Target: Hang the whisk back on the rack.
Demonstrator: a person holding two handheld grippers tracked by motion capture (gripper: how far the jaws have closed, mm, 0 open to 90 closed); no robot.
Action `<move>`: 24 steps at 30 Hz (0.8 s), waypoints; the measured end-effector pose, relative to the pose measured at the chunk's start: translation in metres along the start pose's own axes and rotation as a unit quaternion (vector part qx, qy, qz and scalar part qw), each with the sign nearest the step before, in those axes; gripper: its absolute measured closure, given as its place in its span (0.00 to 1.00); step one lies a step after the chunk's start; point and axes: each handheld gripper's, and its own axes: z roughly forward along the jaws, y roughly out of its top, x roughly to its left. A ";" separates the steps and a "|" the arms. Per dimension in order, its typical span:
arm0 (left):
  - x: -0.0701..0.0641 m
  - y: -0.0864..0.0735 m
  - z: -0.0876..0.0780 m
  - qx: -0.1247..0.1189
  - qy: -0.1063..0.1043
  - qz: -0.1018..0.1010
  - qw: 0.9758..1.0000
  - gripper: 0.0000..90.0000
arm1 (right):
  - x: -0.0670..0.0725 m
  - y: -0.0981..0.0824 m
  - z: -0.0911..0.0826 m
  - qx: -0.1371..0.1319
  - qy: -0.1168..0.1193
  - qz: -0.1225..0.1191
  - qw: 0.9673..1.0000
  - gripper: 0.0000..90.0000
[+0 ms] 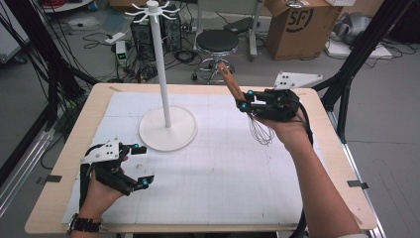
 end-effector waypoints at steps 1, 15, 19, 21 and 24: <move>0.000 0.000 0.000 0.001 0.000 0.000 1.000 0.02 | 0.000 0.004 0.002 0.002 0.004 -0.001 1.000 0.79; -0.002 0.000 -0.001 -0.001 -0.002 0.000 1.000 0.02 | -0.003 0.041 0.026 0.024 0.033 -0.040 0.998 0.79; -0.001 0.000 -0.001 -0.001 -0.002 -0.001 1.000 0.02 | -0.003 0.055 0.032 0.026 0.045 -0.048 0.997 0.79; -0.002 0.000 -0.002 -0.002 -0.001 0.000 1.000 0.02 | -0.003 0.062 0.034 0.027 0.054 -0.059 0.996 0.79; -0.002 0.000 -0.002 -0.002 -0.002 0.000 1.000 0.02 | -0.006 0.072 0.038 0.026 0.057 -0.065 0.996 0.79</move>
